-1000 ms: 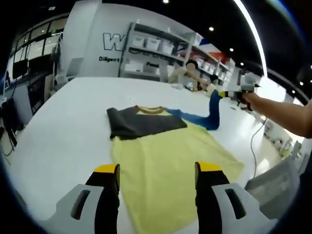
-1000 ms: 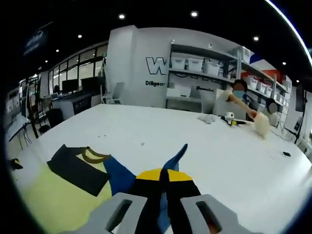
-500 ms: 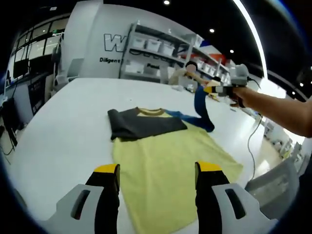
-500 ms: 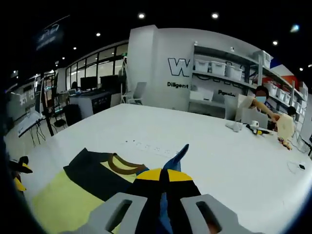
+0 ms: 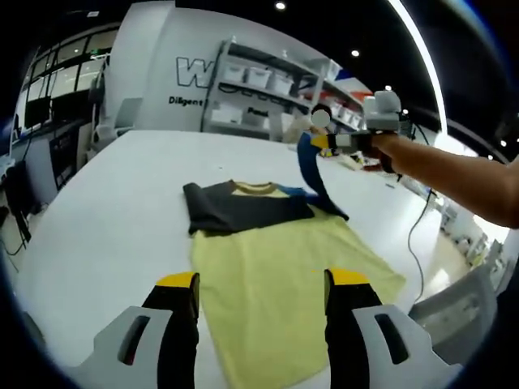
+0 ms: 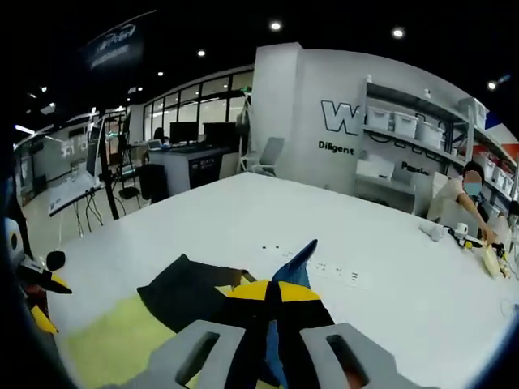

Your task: Fold the garment on the visible template until the final outline fits inside the template.

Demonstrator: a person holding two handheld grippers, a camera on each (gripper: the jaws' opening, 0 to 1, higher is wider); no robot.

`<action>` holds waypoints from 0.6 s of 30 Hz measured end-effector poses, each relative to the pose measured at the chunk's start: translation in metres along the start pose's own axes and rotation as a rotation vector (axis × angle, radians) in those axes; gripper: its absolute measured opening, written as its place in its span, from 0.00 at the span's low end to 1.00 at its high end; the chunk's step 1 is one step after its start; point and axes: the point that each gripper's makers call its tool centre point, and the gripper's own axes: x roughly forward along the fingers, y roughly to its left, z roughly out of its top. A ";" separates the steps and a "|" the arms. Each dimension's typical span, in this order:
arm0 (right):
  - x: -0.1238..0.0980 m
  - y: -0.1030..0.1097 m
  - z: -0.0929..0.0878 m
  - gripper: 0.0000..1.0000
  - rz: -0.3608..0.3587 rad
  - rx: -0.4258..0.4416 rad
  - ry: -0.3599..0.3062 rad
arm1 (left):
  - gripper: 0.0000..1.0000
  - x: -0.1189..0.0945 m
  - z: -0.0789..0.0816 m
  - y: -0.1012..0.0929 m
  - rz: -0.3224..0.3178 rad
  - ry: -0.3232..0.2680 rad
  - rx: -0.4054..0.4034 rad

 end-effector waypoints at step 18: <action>0.032 0.088 0.006 0.00 0.142 -0.103 0.018 | 0.57 0.000 0.000 0.001 -0.001 0.003 -0.006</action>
